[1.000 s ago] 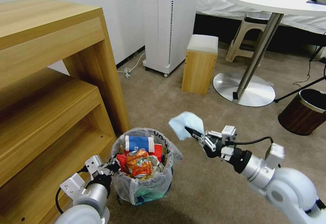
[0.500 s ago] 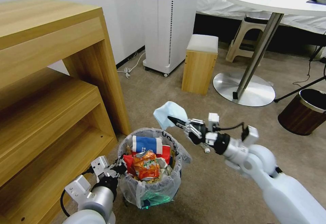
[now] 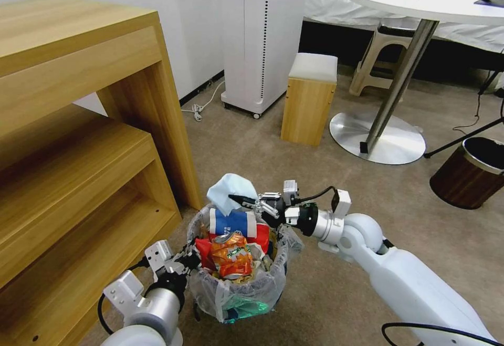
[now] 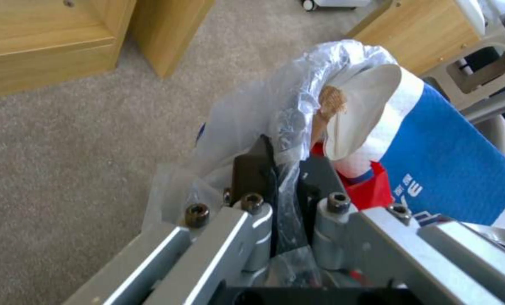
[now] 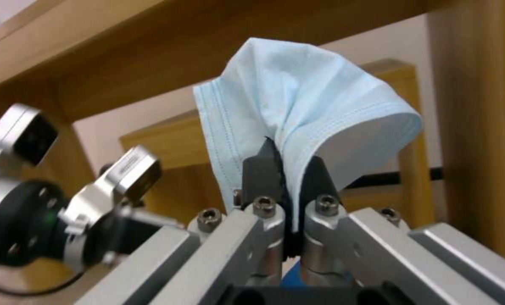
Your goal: Pick up the trash bin and place the garbage on the floor into it.
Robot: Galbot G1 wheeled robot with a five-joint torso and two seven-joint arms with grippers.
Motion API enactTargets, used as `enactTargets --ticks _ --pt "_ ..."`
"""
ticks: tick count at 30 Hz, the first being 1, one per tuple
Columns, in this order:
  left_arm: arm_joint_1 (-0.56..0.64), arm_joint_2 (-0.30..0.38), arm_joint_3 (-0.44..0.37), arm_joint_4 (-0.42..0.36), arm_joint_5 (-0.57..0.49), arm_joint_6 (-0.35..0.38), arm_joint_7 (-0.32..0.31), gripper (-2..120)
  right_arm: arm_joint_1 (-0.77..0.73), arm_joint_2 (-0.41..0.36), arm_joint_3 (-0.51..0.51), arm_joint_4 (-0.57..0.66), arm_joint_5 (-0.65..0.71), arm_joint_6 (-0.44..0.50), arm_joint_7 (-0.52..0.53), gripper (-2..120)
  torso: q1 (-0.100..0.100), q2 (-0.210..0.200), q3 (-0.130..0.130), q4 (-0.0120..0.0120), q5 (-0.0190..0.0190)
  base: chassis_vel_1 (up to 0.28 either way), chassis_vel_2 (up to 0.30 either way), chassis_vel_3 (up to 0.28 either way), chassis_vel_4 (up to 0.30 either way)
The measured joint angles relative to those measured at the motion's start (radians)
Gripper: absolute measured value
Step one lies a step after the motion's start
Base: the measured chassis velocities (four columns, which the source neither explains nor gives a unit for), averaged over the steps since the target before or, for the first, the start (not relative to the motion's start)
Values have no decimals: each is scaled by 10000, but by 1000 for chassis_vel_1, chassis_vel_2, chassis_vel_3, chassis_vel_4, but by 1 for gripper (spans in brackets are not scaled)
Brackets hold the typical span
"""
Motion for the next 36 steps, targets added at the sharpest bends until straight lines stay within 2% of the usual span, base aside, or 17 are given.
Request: enactTargets --ticks 3,6,9,10,11,15,17,18,22,25,26,28,29,30,32,33,36 --pt "-17 0 11 -8 -4 4 2 3 67 -46 -27 -176 -203 -122 -655 2 0 1 0 0 0 0 0 0 0" --pt "-37 -3 23 -8 -5 8 3 3 15 -110 92 -263 -726 -389 -1438 17 0 1 0 0 0 0 0 0 0" --pt "-41 3 15 -19 -14 12 3 3 -68 -153 172 -243 -843 -492 -1507 24 0 1 0 -1 1 0 0 0 0" --pt "-39 13 1 -45 -26 14 4 3 -141 -201 281 -184 -873 -569 -1495 32 0 1 -1 -1 1 0 0 0 0" --pt "-39 13 1 -45 -26 14 4 3 -141 -201 281 -184 -873 -569 -1495 32 0 1 -1 -1 1 0 0 0 0" --pt "-17 23 -6 -57 -38 17 5 3 -314 -312 539 -32 -878 -670 -1402 45 0 1 0 0 1 0 0 0 0" --pt "-5 20 2 -57 -34 17 4 3 -538 -451 839 163 -879 -691 -1472 57 0 1 0 0 3 0 0 0 0" --pt "-5 20 2 -57 -34 17 4 3 -538 -451 839 163 -879 -691 -1472 57 0 1 0 0 3 0 0 0 0" --pt "-9 19 -1 -62 -23 23 5 3 -937 -749 1460 500 -917 -687 -1801 70 0 1 -1 0 1 0 0 0 0" --pt "-28 32 -41 -84 -27 32 9 3 -1502 -1090 2334 988 -810 -271 -1860 86 0 1 -1 -2 0 0 0 0 0" --pt "-28 32 -41 -84 -27 32 9 3 -1502 -1090 2334 988 -810 -271 -1860 86 0 1 -1 -2 0 0 0 0 0" --pt "-55 51 -111 -84 -33 33 13 3 -1843 -1132 2818 1331 -612 198 -972 93 0 1 -1 -2 2 0 0 0 0" --pt "-73 74 -186 -84 -31 33 14 3 -2075 -1071 3176 1618 -615 523 173 97 0 1 -1 -1 -1 0 0 0 0" --pt "-73 74 -186 -84 -31 33 14 3 -2075 -1071 3176 1618 -615 523 173 97 0 1 -1 -1 -1 0 0 0 0" --pt "-85 144 -307 -85 -29 33 13 3 -2707 -667 4190 2404 -972 1230 3537 100 0 1 -1 2 0 0 0 0 0" --pt "-85 144 -307 -85 -29 33 13 3 -2707 -667 4190 2404 -972 1230 3537 100 0 1 -1 2 0 0 0 0 0" --pt "-41 225 -392 -137 -90 33 13 3 -3609 -283 5372 2951 -1522 1696 5580 100 0 1 -1 1 2 0 0 0 0"
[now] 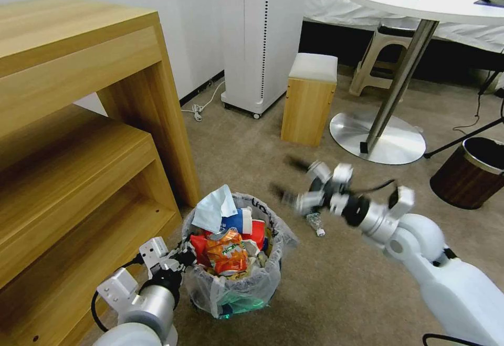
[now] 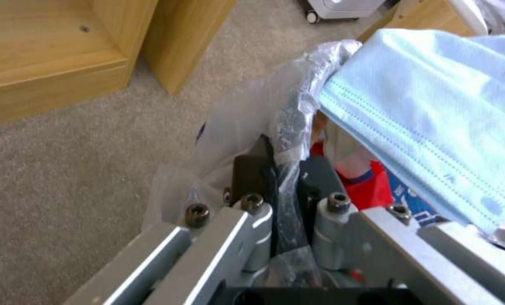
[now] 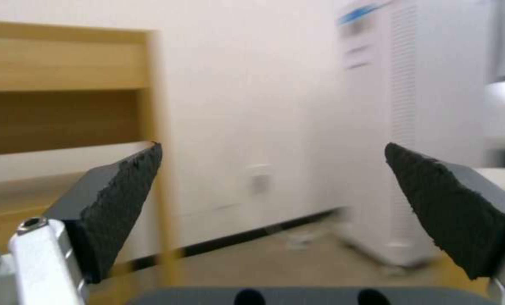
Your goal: Pick up the trash bin and place the garbage on the floor into it.
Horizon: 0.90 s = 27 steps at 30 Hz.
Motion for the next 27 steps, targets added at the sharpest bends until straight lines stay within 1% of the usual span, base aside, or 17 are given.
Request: enactTargets --ticks 1,2,3,4,5,6,8,9,12,15,21,26,27 --pt "0 0 0 0 0 0 0 3 0 0 0 0 0 0 0 100 0 0 0 0 0 0 0 0 0" --pt "10 11 -14 -2 -23 0 0 3 -240 58 277 96 -134 60 222 100 0 0 0 -7 -1 0 0 0 0" --pt "21 25 -16 -5 -62 0 0 3 -582 141 648 222 -305 182 407 100 0 0 0 3 0 0 0 0 0" --pt "38 39 -33 -7 -111 0 -8 3 -1124 242 1151 401 -488 319 585 100 0 0 0 0 -1 0 0 0 0" --pt "38 39 -33 -7 -111 0 -8 3 -1124 242 1151 401 -488 319 585 100 0 0 0 0 -1 0 0 0 0" --pt "54 55 -51 -9 -136 2 -23 3 -1780 380 1700 595 -736 396 769 100 0 0 1 -7 -3 0 0 0 0" --pt "99 77 -48 -11 -151 95 -97 3 -2638 631 2220 771 -1100 766 815 100 -1 0 0 -5 -3 0 0 0 0" --pt "99 77 -48 -11 -151 95 -97 3 -2638 631 2220 771 -1100 766 815 100 -1 0 0 -5 -3 0 0 0 0" --pt "220 125 -44 -11 -117 208 -212 3 -3476 1090 2378 769 -1724 1454 623 100 0 0 0 -1 -2 0 0 0 0" --pt "290 165 -29 -11 -97 244 -225 3 -3765 1308 2288 726 -1970 1681 536 100 -1 1 -1 -2 0 0 0 0 0" --pt "425 154 23 -11 -71 247 -226 3 -3871 1459 2131 702 -2119 1780 472 100 -2 1 -2 -1 -2 -18 13 13 -26" --pt "504 156 21 -11 -37 222 -216 3 -3751 1454 2009 521 -2128 1782 449 100 -1 1 1 0 0 -116 141 119 -131" --pt "520 157 9 -12 -18 206 -217 3 -3727 1455 1984 488 -2128 1781 449 100 -1 1 0 -1 -5 -182 210 203 -189"
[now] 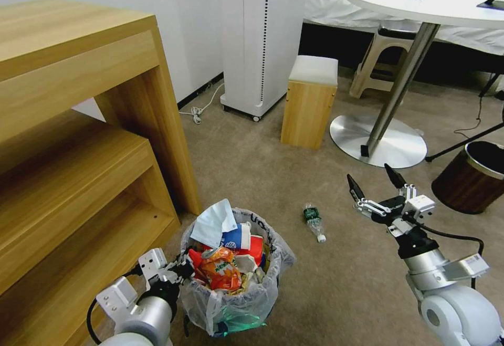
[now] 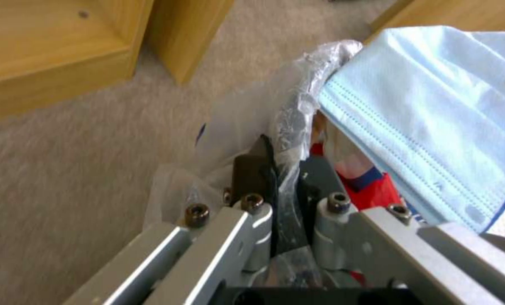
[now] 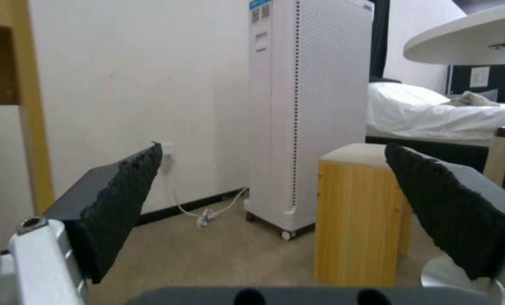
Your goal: Pick up the trash bin and place the garbage on the floor into it.
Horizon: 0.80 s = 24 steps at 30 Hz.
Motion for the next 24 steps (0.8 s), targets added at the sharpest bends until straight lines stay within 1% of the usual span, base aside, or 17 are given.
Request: enactTargets --ticks 3,7,9,11,13,14,15,18,19,20,22,23,24 --pt "53 -1 -6 0 20 -20 2 3 29 7 -43 -47 0 0 -1 100 0 0 1 2 6 -216 210 217 -217" --pt "92 -14 4 1 62 -31 2 3 81 18 -132 -149 0 0 0 100 1 -1 2 0 -1 -248 252 268 -260" --pt "104 -22 9 1 81 -39 9 3 108 32 -211 -258 -36 -1 -1 100 2 -2 4 0 6 -207 244 182 -240" --pt "112 -25 12 0 95 -41 10 3 108 37 -240 -290 -50 -9 -1 100 2 -2 5 -2 2 -177 223 182 -160" --pt "139 -36 23 1 134 -44 10 3 102 40 -319 -343 -86 -73 36 100 3 -4 6 3 4 -84 145 128 -64" --pt "161 -55 44 2 172 -49 10 3 94 18 -393 -398 -128 -276 186 100 2 -3 5 3 3 0 0 0 0" --pt "161 -55 44 2 172 -49 10 3 94 18 -393 -398 -128 -276 186 100 2 -3 5 3 3 0 0 0 0" --pt "227 -103 121 4 256 -55 15 3 207 -189 -589 -664 -103 -1045 601 100 1 -2 -2 -3 3 27 -44 -31 27" --pt "255 -124 145 6 302 -63 18 3 300 -312 -710 -792 -19 -1502 790 100 0 -2 -2 -3 3 39 -53 -44 39" --pt "255 -124 145 6 302 -63 18 3 300 -312 -710 -792 -19 -1502 790 100 0 -2 -2 -3 3 39 -53 -44 39" --pt "298 -169 198 7 406 -81 28 3 522 -525 -916 -1031 243 -2750 1006 100 1 -2 -1 -1 3 9 -26 -21 16" --pt "298 -169 198 7 406 -81 28 3 522 -525 -916 -1031 243 -2750 1006 100 1 -2 -1 -1 3 0 0 0 0" --pt "332 -192 225 8 476 -92 41 3 685 -629 -1008 -1175 367 -3590 1111 100 1 -2 -1 -1 4 0 0 0 0"
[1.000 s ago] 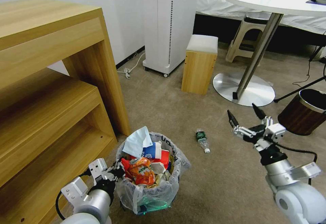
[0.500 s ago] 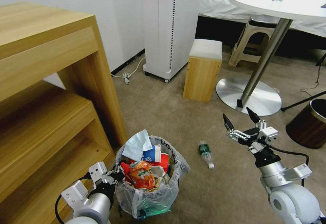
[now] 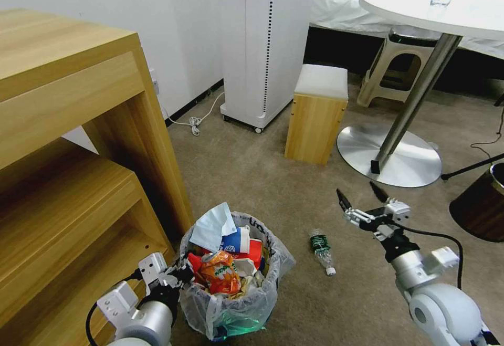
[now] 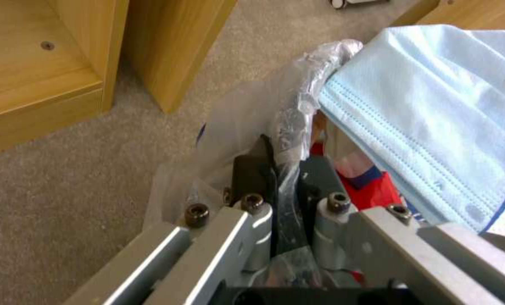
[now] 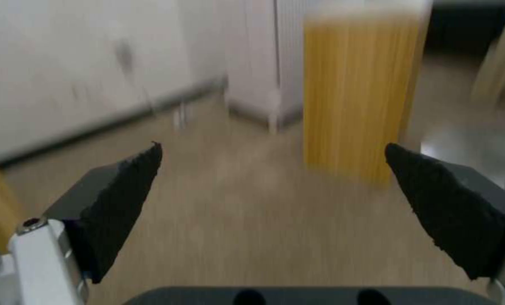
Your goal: Pick up the trash bin and place the garbage on the floor into it.
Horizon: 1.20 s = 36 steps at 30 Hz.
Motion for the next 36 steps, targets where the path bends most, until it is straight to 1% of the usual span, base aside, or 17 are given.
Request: enactTargets --ticks 2,3,5,6,8,9,10,12,13,14,18,22,25,26,29,33,36 --pt "52 -28 19 1 85 -22 15 3 379 -138 -146 -392 97 -1474 110 100 0 0 1 2 0 0 0 0 0" --pt "52 -28 19 1 85 -22 15 3 379 -138 -146 -392 97 -1474 110 100 0 0 1 2 0 0 0 0 0" --pt "98 -35 5 2 113 -30 25 3 870 -258 -311 -939 284 -2976 196 100 0 0 1 1 0 0 0 0 0" --pt "98 -35 5 2 113 -30 25 3 870 -258 -311 -939 284 -2976 196 100 0 0 1 1 0 0 0 0 0" --pt "129 -45 -13 2 121 -34 33 3 1409 -311 -444 -1560 401 -4375 143 100 0 0 1 1 0 0 0 0 0" --pt "136 -59 -23 3 136 -42 36 3 1629 -312 -548 -1842 388 -4845 130 100 0 0 2 0 -1 0 0 0 0" --pt "136 -59 -23 3 136 -42 36 3 1629 -312 -548 -1842 388 -4845 130 100 0 0 2 0 -1 0 0 0 0" --pt "130 -84 -24 3 180 -56 45 3 2178 -272 -867 -2692 56 -5353 138 100 0 0 2 2 0 0 0 0 0" --pt "119 -96 -23 3 197 -59 49 3 2390 -227 -979 -3103 -140 -5402 109 100 0 0 2 2 -1 0 0 0 0" --pt "119 -96 -23 3 197 -59 49 3 2390 -227 -979 -3103 -140 -5402 109 100 0 0 2 2 -1 0 0 0 0" --pt "47 -141 32 4 249 -73 72 3 3330 148 -1383 -4817 -699 -5281 -512 100 0 1 2 0 -1 0 0 0 0" --pt "8 -163 58 3 260 -74 79 3 3639 429 -1520 -5340 -874 -5127 -748 100 0 0 3 1 -1 0 0 0 0" --pt "-91 -175 71 3 266 -74 83 3 4157 1094 -1725 -6111 -1294 -4835 -1128 100 0 0 2 0 -3 0 0 0 0" --pt "-91 -175 71 3 266 -74 83 3 4157 1094 -1725 -6111 -1294 -4835 -1128 100 0 0 2 0 -3 0 0 0 0" --pt "-180 -188 61 3 263 -75 88 3 4582 1852 -1902 -6877 -1743 -4687 -1424 100 0 1 3 2 -3 0 0 0 0" --pt "-249 -163 -29 3 220 -74 92 3 4806 2339 -1948 -7519 -2297 -4687 -1468 100 0 1 2 1 -3 0 0 0 0" --pt "-268 -148 -61 3 194 -75 92 3 4917 2462 -1956 -7801 -2565 -4688 -1444 100 0 1 1 0 -3 0 0 0 0"
